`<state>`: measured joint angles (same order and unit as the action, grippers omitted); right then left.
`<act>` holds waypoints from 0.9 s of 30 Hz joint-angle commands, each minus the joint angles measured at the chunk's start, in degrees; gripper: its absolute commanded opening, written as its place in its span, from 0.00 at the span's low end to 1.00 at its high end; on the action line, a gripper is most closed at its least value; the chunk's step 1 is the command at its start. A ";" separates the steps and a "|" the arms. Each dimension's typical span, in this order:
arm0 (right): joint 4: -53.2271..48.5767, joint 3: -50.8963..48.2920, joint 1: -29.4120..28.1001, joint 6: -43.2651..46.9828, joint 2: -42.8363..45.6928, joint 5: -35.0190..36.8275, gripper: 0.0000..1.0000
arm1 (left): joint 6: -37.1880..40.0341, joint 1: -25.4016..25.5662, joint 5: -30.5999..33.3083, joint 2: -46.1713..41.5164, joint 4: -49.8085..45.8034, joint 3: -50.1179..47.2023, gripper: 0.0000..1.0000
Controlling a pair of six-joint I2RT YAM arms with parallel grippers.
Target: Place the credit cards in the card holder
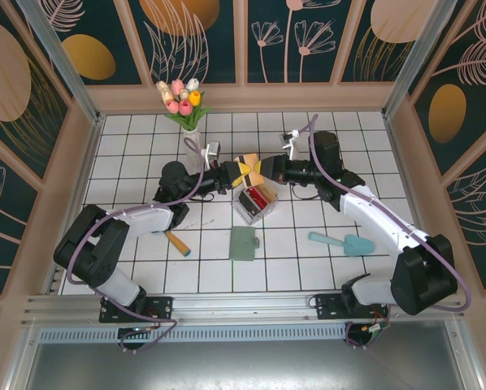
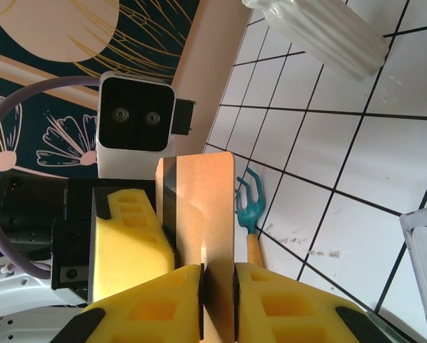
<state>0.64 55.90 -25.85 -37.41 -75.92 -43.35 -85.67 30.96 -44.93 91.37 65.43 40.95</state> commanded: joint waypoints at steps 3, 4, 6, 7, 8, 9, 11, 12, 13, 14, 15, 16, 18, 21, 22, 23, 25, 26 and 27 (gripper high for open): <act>-3.91 0.08 1.15 1.36 0.41 4.09 0.19 | -1.43 0.07 -2.62 -0.07 10.35 2.00 0.17; -3.88 -0.14 1.28 1.29 0.63 4.23 0.19 | -1.51 0.02 -2.64 -0.05 10.49 1.97 0.17; -3.88 -0.40 1.45 1.20 0.99 4.24 0.19 | -1.62 -0.02 -2.67 0.03 10.66 1.94 0.17; -3.97 -0.59 1.61 1.14 1.20 4.28 0.19 | -1.69 0.01 -2.76 0.03 10.77 1.86 0.17; -4.06 -0.72 1.74 1.11 1.45 4.39 0.19 | -1.69 0.03 -2.62 0.03 10.90 1.77 0.17; -4.07 -0.83 1.87 1.02 1.64 4.49 0.19 | -1.72 0.06 -2.63 0.03 10.95 1.68 0.17; -4.18 -1.05 2.11 0.93 1.98 4.52 0.19 | -1.87 0.04 -2.56 0.03 11.16 1.53 0.17; -4.10 -1.10 2.16 0.86 2.09 4.51 0.19 | -1.95 0.06 -2.56 0.08 11.44 1.50 0.17; -3.86 -1.21 2.13 0.85 2.20 4.13 0.19 | -2.11 0.02 -2.58 0.12 11.63 1.42 0.17; -3.68 -1.23 2.18 0.76 2.28 3.82 0.19 | -2.13 -0.01 -2.54 0.19 11.65 1.41 0.17; -3.55 -1.23 2.19 0.59 2.42 3.80 0.19 | -2.16 0.06 -2.62 0.19 11.66 1.50 0.16; -3.61 -1.28 2.19 0.60 2.49 3.80 0.18 | -2.13 0.05 -2.53 0.21 11.66 1.41 0.15; -3.82 -1.15 2.21 0.67 2.60 4.10 0.18 | -2.07 0.06 -2.26 0.30 11.59 1.30 0.15; -4.11 -0.99 2.43 0.59 2.97 4.64 0.17 | -1.70 0.04 -1.15 0.38 10.62 0.65 0.11; -3.90 -0.99 2.44 0.58 3.08 4.36 0.17 | -1.70 0.06 -0.72 0.47 10.68 0.41 0.10; -3.73 -0.96 2.45 0.54 3.10 4.04 0.16 | -1.74 0.01 -0.65 0.60 10.77 0.28 0.08; -3.66 -0.94 2.46 0.24 3.15 3.83 0.16 | -2.11 0.01 -0.70 0.90 11.10 0.22 0.05; -3.75 -0.92 2.40 0.23 3.26 4.04 0.16 | -2.35 0.05 -0.70 1.09 11.19 0.19 0.05; -4.00 -0.89 2.44 0.23 3.44 4.49 0.16 | -2.32 0.01 -0.62 1.14 11.13 0.10 0.06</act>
<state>-0.58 55.88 -24.18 -37.47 -73.17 -41.43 -87.74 30.96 -45.78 92.75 69.73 40.88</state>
